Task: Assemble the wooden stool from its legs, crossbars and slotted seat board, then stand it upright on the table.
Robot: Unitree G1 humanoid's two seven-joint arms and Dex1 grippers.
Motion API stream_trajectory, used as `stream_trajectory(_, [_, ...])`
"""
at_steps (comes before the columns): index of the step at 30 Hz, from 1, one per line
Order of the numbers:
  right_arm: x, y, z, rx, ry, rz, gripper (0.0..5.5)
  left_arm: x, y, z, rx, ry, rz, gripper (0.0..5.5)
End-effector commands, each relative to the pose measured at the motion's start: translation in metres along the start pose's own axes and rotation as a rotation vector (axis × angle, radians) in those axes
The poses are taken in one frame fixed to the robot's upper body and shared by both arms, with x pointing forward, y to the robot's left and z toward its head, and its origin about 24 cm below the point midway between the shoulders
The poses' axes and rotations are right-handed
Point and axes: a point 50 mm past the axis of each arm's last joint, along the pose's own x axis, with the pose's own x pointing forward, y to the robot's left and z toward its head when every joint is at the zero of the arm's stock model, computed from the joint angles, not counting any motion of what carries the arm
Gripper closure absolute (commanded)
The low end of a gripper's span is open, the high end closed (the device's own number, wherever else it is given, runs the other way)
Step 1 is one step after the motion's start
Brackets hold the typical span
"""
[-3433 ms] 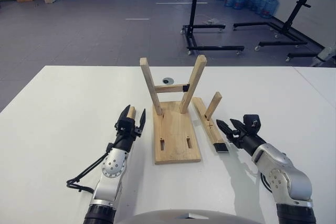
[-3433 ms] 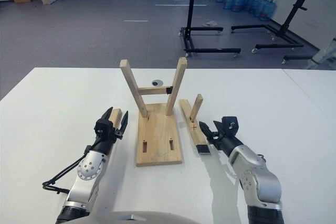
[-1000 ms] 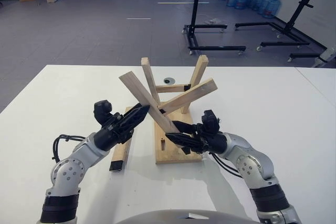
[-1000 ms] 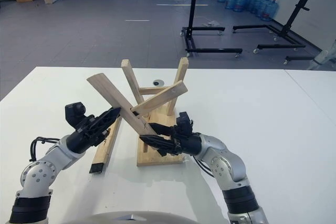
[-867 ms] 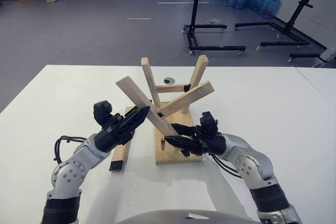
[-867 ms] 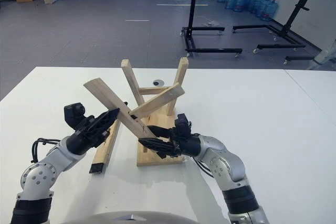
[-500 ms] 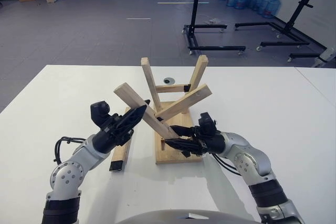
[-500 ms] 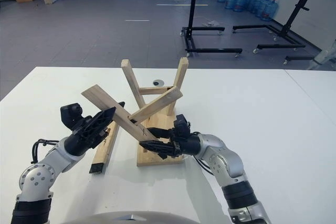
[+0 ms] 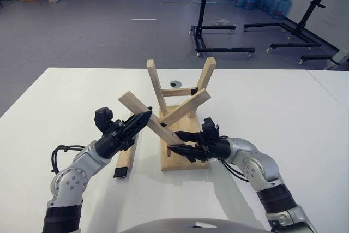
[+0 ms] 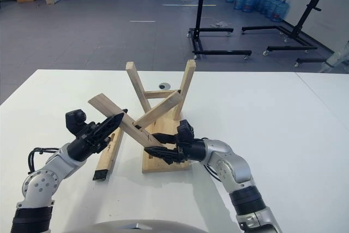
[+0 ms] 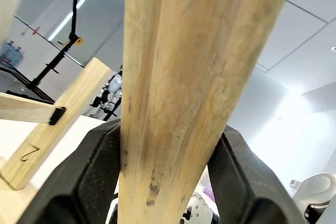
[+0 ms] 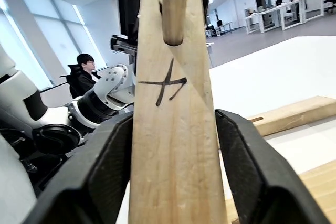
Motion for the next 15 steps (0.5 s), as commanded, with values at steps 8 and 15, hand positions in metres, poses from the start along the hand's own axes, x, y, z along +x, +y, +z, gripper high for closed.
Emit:
stream_trajectory(8, [-0.048,-0.005,0.009,0.007,0.095,-0.200,1.45,-0.005,-0.010,0.055,0.247,-0.138,0.029,3.34])
stream_trajectory(15, [-0.100,-0.029,0.056,-0.152,0.138,-0.462,1.45,0.000,-0.014,0.061,0.370,0.004,0.049,3.35])
